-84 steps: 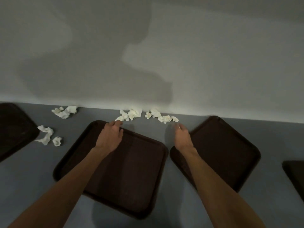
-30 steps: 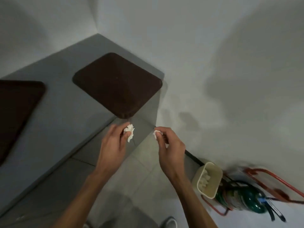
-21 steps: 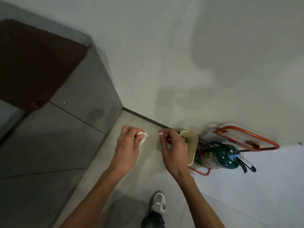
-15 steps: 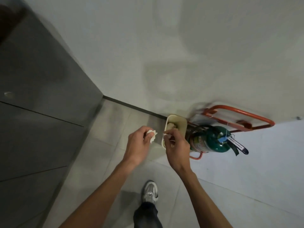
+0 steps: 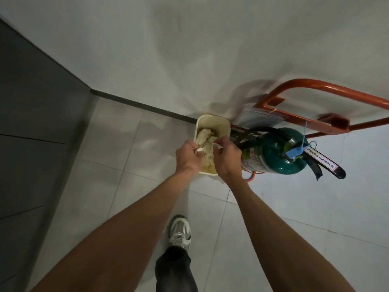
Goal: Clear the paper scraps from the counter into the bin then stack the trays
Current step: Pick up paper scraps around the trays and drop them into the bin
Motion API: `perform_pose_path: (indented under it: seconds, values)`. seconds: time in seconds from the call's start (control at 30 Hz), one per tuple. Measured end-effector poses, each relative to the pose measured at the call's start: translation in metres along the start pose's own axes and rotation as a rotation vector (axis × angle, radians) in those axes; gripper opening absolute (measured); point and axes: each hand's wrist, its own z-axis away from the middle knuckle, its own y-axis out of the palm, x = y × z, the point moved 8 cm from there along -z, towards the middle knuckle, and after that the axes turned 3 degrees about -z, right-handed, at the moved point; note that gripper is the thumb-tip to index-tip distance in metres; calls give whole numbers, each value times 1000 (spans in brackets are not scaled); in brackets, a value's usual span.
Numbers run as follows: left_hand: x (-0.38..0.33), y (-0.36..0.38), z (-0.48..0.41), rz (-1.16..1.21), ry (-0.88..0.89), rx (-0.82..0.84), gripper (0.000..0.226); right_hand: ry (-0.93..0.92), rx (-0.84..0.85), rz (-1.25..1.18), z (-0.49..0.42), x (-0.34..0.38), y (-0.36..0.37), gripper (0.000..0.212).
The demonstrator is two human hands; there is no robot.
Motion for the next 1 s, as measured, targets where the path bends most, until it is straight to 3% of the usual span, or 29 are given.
perform_pose_path:
  seconds: [0.17, 0.3, 0.43, 0.67, 0.83, 1.0]
  values:
    - [8, 31, -8, -199, -4, 289, 56, 74, 135, 140, -26, -8, 8, 35]
    - [17, 1, 1, -209, 32, 282, 53, 109, 172, 156, -19, 6, 4, 43]
    - [17, -72, 22, -276, 153, 159, 53, 26, 162, 122, 10, 58, -4, 41]
    - [44, -256, 121, -315, 335, -123, 49, -309, 152, 85, 134, 221, -3, 40]
    - [87, -404, 230, -298, 392, -357, 46, -532, 188, 53, 263, 357, 15, 38]
    - [141, -556, 352, -204, 326, -589, 48, -726, 196, -11, 402, 488, 34, 37]
